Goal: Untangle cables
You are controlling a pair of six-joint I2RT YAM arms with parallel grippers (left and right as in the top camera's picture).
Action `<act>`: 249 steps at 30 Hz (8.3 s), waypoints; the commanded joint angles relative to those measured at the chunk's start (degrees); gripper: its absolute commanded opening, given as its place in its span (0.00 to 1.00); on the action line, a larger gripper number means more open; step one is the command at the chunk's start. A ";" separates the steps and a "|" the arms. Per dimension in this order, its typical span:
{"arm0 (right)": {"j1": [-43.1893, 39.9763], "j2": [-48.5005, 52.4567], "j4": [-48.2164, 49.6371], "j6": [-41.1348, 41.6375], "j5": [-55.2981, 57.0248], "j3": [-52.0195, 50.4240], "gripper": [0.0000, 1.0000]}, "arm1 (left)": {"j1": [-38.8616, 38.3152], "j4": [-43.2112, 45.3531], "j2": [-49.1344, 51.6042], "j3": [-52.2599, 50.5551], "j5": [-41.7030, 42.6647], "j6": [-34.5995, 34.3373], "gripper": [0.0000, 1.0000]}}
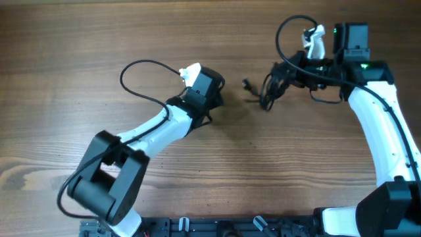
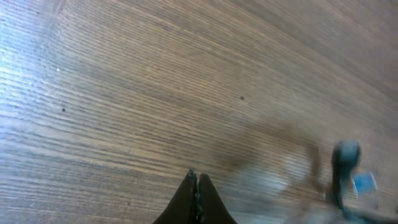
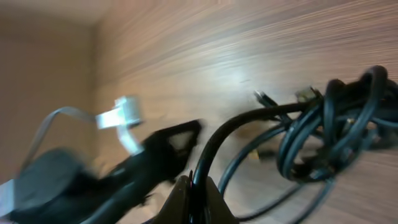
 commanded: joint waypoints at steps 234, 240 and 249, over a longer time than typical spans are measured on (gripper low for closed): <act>12.39 0.02 5.31 1.90 14.34 1.25 0.44 | 9.81 -0.44 -10.58 -0.26 23.06 8.98 0.48; 12.39 0.07 5.97 2.47 18.78 0.98 0.44 | 9.66 -0.46 -10.58 -0.26 23.08 8.98 0.47; 12.24 8.15 3.85 5.42 24.52 0.96 0.43 | 6.91 0.22 -9.62 -0.26 22.43 8.98 0.47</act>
